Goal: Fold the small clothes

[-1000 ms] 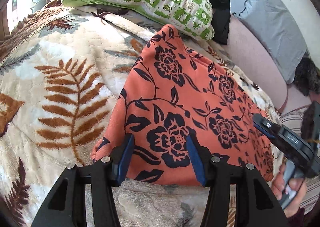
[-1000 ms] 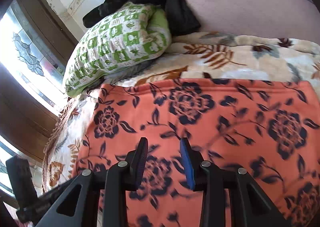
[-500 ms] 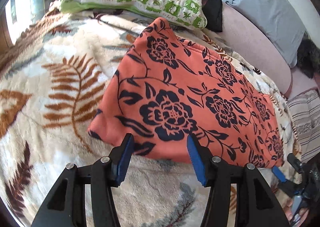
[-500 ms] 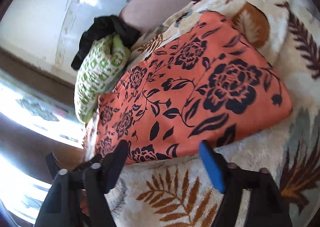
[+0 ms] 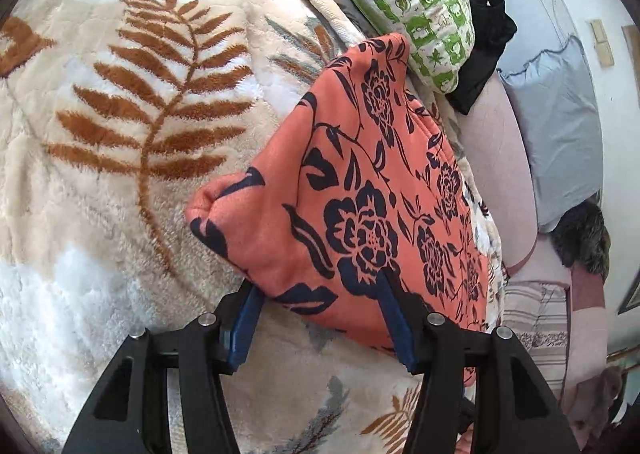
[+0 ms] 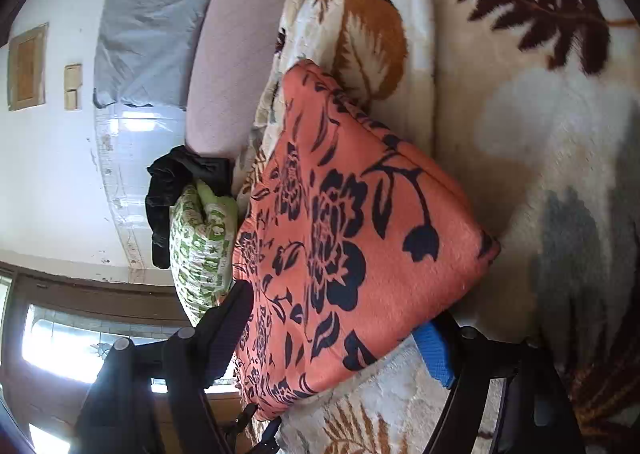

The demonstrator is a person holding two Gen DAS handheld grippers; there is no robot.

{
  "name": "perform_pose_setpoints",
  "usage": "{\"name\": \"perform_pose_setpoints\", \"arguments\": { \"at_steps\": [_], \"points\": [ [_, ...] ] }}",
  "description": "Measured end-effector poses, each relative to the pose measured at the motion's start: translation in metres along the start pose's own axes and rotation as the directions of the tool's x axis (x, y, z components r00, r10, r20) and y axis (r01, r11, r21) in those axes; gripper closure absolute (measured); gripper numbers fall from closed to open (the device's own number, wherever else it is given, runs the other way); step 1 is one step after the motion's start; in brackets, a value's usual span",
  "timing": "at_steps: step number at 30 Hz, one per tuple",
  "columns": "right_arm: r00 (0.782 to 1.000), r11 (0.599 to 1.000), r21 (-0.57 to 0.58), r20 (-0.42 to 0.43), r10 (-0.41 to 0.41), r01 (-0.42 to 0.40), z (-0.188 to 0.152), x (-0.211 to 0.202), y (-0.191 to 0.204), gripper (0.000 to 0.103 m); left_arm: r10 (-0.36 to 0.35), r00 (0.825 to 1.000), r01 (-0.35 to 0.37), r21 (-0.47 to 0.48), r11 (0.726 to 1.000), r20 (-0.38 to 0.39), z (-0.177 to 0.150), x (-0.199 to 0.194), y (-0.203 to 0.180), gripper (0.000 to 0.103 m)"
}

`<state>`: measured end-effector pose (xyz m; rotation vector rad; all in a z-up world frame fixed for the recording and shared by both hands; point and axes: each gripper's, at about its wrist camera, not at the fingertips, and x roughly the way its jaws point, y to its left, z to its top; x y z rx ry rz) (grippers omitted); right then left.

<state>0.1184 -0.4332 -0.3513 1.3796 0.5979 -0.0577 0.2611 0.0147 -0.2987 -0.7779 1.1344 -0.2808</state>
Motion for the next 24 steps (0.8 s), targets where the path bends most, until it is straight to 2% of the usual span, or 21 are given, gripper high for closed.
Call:
{"name": "perform_pose_setpoints", "arguments": {
  "at_steps": [3,6,9,12,13,14,15,16,18,19,22,24],
  "points": [
    [0.999,0.997,-0.072,0.037,0.009,-0.006,0.001,0.0,0.012,0.026,-0.037,0.998,0.037,0.008,0.999,0.044,-0.001,-0.001,-0.005,0.047],
    [0.998,0.989,-0.145,0.048,-0.029,0.036,0.0,0.008,0.021,0.026,-0.008,0.996,0.001,0.07,0.998,0.088,-0.004,0.0,-0.012,0.06],
    [0.996,0.985,-0.151,0.044,-0.076,0.082,0.001,0.018,0.017,0.029,0.006,0.997,-0.009,0.04,0.999,0.072,-0.002,0.013,-0.007,0.059],
    [0.994,0.979,-0.171,0.05,-0.102,0.109,0.002,0.021,0.016,0.031,-0.029,0.996,0.029,-0.002,1.0,0.082,0.003,0.012,-0.003,0.054],
    [0.993,0.977,-0.181,0.055,-0.108,0.116,0.001,0.021,0.018,0.034,-0.038,0.996,0.039,-0.008,0.999,0.085,0.003,0.012,-0.003,0.054],
    [0.991,0.973,-0.192,0.065,-0.118,0.129,0.001,0.022,0.018,0.053,-0.044,0.995,0.046,-0.011,0.999,0.092,0.004,0.012,-0.003,0.054],
    [0.988,0.969,-0.199,0.072,-0.136,0.148,0.002,0.023,0.016,0.074,-0.042,0.994,0.043,-0.014,0.999,0.102,0.004,0.012,-0.003,0.06],
    [0.986,0.967,-0.194,0.072,-0.152,0.164,0.004,0.024,0.012,0.075,-0.031,0.993,0.034,-0.019,0.999,0.111,0.005,0.013,-0.002,0.075],
    [0.984,0.97,-0.18,0.091,-0.151,0.166,0.004,0.021,0.009,0.079,-0.022,0.993,0.025,-0.026,0.999,0.116,0.005,0.015,-0.002,0.08],
    [0.982,0.962,-0.207,0.108,-0.158,0.178,0.001,0.02,0.015,0.08,-0.018,0.993,0.021,-0.026,0.999,0.119,0.005,0.014,-0.002,0.083],
    [0.963,0.898,-0.366,0.201,-0.179,0.244,-0.013,0.013,0.046,0.084,-0.006,0.989,0.003,0.021,1.0,0.147,0.001,0.006,-0.009,0.087],
    [0.958,0.877,-0.409,0.235,-0.165,0.251,-0.021,0.006,0.059,0.084,-0.027,0.986,0.02,0.044,0.999,0.164,-0.002,-0.003,-0.015,0.088]
  ]
}}
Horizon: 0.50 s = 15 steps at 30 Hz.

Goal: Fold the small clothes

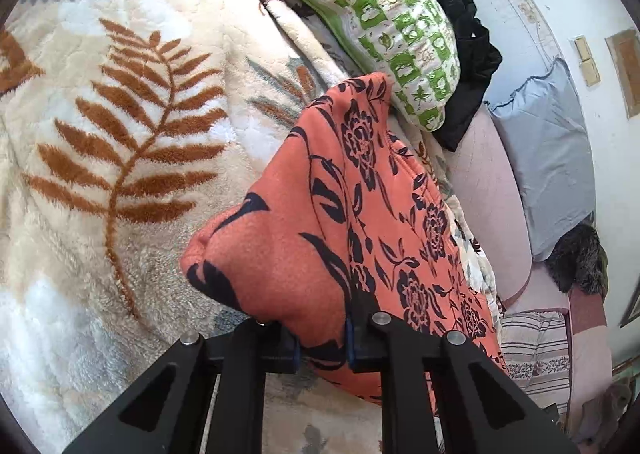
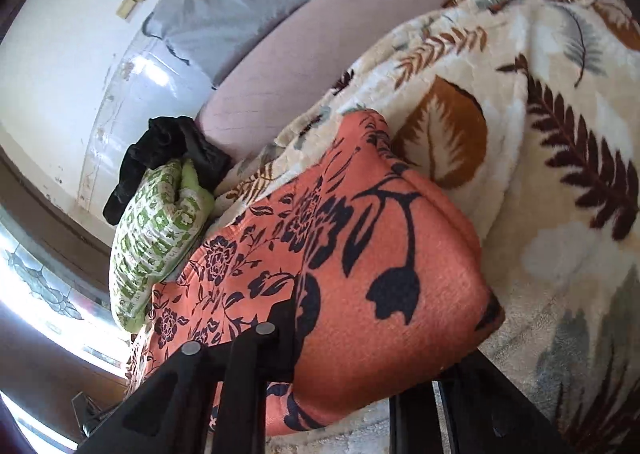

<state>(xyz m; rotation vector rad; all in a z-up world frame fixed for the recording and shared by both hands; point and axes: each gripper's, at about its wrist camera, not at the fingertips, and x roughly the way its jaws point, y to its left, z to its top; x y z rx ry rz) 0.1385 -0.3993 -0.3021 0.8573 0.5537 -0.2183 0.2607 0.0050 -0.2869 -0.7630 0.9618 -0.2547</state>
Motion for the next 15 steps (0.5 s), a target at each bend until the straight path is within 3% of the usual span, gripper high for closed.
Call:
{"name": "perform_pose_setpoints", "arguments": {
  "at_steps": [6,11,15],
  "points": [
    [0.999,0.999,-0.049,0.052,0.014,-0.012,-0.005,-0.039,0.014,0.084,-0.005,1.0,0.005,0.035,0.999,0.0,-0.018,-0.037,-0.001,0.088],
    [1.0,1.0,0.022,-0.001,0.006,-0.006,-0.021,-0.07,-0.001,0.084,0.01,1.0,-0.01,0.017,1.0,-0.011,-0.055,-0.064,0.019,0.088],
    [0.995,0.994,0.105,-0.091,-0.03,0.039,-0.044,-0.078,-0.027,0.084,0.055,0.997,-0.056,-0.014,0.998,-0.058,-0.062,-0.052,0.036,0.083]
  ]
}}
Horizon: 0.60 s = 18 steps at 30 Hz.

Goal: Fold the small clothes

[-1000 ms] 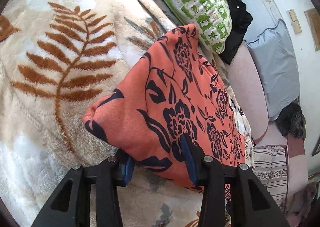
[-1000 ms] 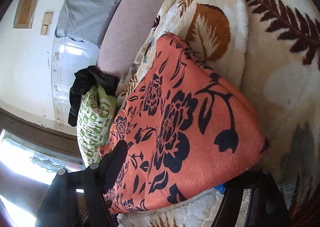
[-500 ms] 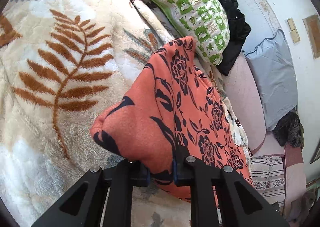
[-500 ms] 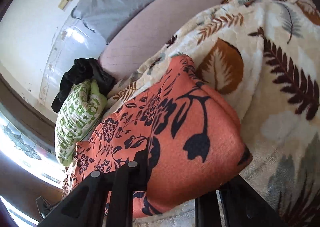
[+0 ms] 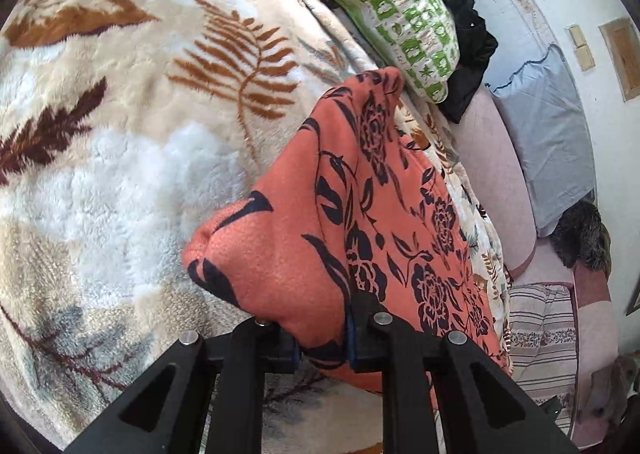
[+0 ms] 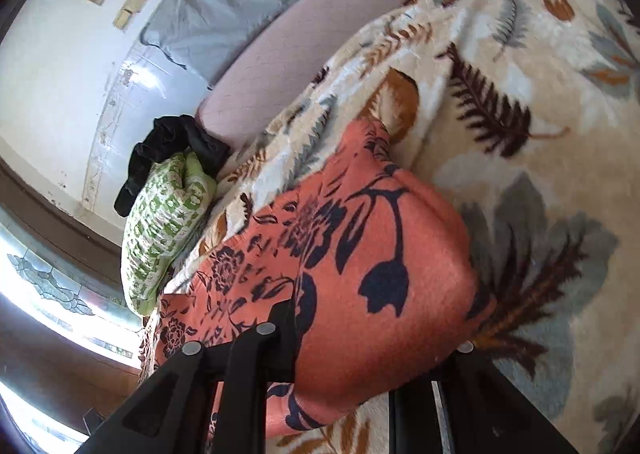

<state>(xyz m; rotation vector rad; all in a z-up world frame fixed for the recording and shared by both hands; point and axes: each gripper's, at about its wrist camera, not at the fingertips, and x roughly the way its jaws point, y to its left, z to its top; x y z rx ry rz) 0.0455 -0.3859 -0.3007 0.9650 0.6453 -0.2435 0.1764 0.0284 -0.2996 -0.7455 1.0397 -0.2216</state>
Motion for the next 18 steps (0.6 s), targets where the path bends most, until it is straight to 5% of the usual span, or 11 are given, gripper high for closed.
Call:
{"name": "perform_pose_setpoints", "arguments": {
  "at_steps": [3,5,9,13,18],
  "points": [
    [0.992,0.987,0.156,-0.127,-0.013,0.033,-0.007,0.02,-0.034,0.074,-0.028,1.0,0.027,-0.04,0.999,-0.006,0.002,0.009,0.011,0.075],
    [0.988,0.962,0.272,-0.145,0.048,-0.007,-0.011,0.02,-0.051,0.069,-0.04,0.999,0.04,-0.017,0.999,-0.006,0.001,0.008,0.007,0.069],
    [0.994,0.977,0.211,-0.109,0.007,0.017,-0.022,-0.013,-0.043,0.034,-0.044,0.999,0.044,0.003,0.999,-0.009,0.001,0.007,0.004,0.066],
    [0.997,0.998,0.063,-0.083,-0.006,0.011,-0.036,-0.049,-0.02,0.035,-0.082,0.996,0.08,-0.062,0.995,-0.026,0.005,0.007,0.01,0.066],
    [0.998,0.979,-0.203,-0.055,0.009,-0.02,-0.043,-0.068,0.045,0.051,-0.074,0.997,0.072,-0.061,0.996,-0.03,0.005,0.007,0.008,0.061]
  ]
}}
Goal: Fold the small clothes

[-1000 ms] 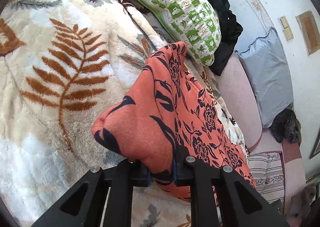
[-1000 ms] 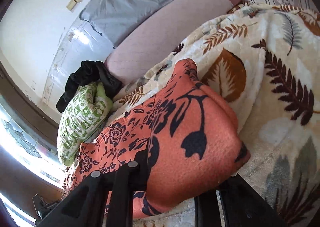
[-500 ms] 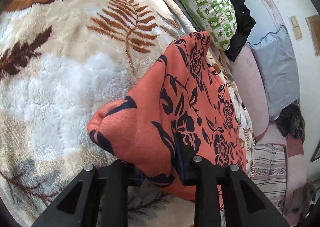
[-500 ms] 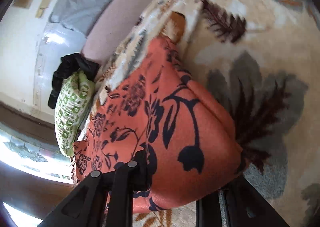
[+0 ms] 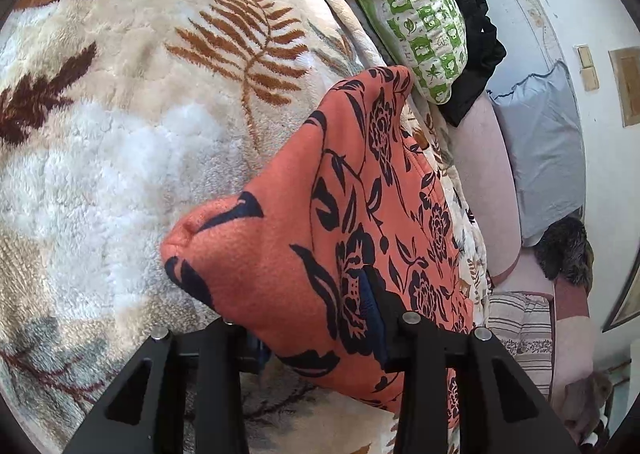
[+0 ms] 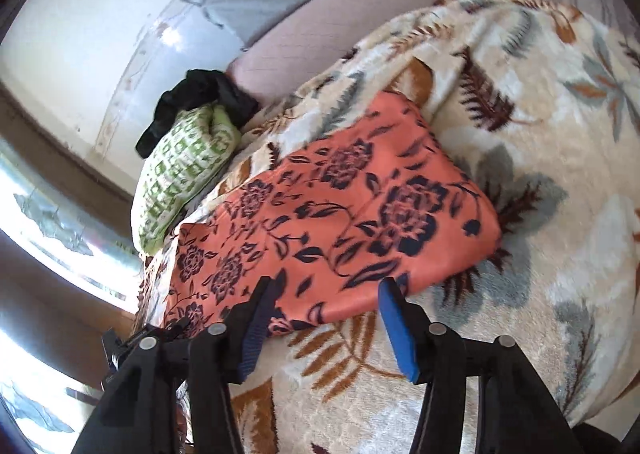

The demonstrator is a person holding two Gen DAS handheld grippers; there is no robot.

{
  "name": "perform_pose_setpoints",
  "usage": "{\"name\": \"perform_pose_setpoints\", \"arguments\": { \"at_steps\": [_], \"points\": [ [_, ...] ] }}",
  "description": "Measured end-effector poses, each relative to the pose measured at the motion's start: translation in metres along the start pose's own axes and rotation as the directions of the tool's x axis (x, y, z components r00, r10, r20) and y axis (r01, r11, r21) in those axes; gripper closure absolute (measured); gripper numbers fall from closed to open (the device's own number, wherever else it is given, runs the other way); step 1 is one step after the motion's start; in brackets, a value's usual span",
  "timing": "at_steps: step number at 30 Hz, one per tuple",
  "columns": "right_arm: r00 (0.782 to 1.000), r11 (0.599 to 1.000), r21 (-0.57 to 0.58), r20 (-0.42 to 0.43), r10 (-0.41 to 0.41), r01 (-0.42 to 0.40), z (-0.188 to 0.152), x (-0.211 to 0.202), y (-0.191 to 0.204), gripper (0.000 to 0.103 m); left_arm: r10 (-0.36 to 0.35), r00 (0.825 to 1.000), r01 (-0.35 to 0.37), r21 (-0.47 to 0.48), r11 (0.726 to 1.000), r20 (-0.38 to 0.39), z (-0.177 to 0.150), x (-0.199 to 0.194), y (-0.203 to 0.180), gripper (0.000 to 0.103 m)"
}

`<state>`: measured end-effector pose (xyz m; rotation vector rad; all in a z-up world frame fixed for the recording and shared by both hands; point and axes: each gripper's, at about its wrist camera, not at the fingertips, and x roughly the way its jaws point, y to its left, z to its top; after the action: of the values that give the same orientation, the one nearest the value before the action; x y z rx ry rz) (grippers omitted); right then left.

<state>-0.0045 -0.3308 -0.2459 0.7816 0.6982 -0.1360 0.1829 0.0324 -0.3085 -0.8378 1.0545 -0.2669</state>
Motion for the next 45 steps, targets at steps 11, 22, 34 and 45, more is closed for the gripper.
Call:
{"name": "perform_pose_setpoints", "arguments": {
  "at_steps": [11,22,34,45],
  "points": [
    [0.988,0.973,-0.228,-0.143,-0.065,0.031,0.023,0.135,0.11,0.063,0.048,0.999,-0.047,0.07,0.996,-0.009,0.001,0.005,-0.01,0.059],
    [0.964,0.967,-0.256,-0.256,-0.067,0.0,0.001,0.175,0.077,0.067,0.038,0.999,-0.038,0.085,0.996,-0.001,0.0,0.01,-0.021,0.036],
    [0.973,0.968,-0.245,-0.209,-0.102,0.048,0.021,0.145,0.097,0.067,0.114,0.992,-0.122,0.169,0.978,0.056,-0.001,0.006,-0.024,0.076],
    [0.945,0.949,-0.299,-0.267,-0.189,0.105,0.003,0.171,0.082,0.068,0.114,0.992,-0.12,0.164,0.979,0.05,0.0,0.01,-0.026,0.072]
  ]
}}
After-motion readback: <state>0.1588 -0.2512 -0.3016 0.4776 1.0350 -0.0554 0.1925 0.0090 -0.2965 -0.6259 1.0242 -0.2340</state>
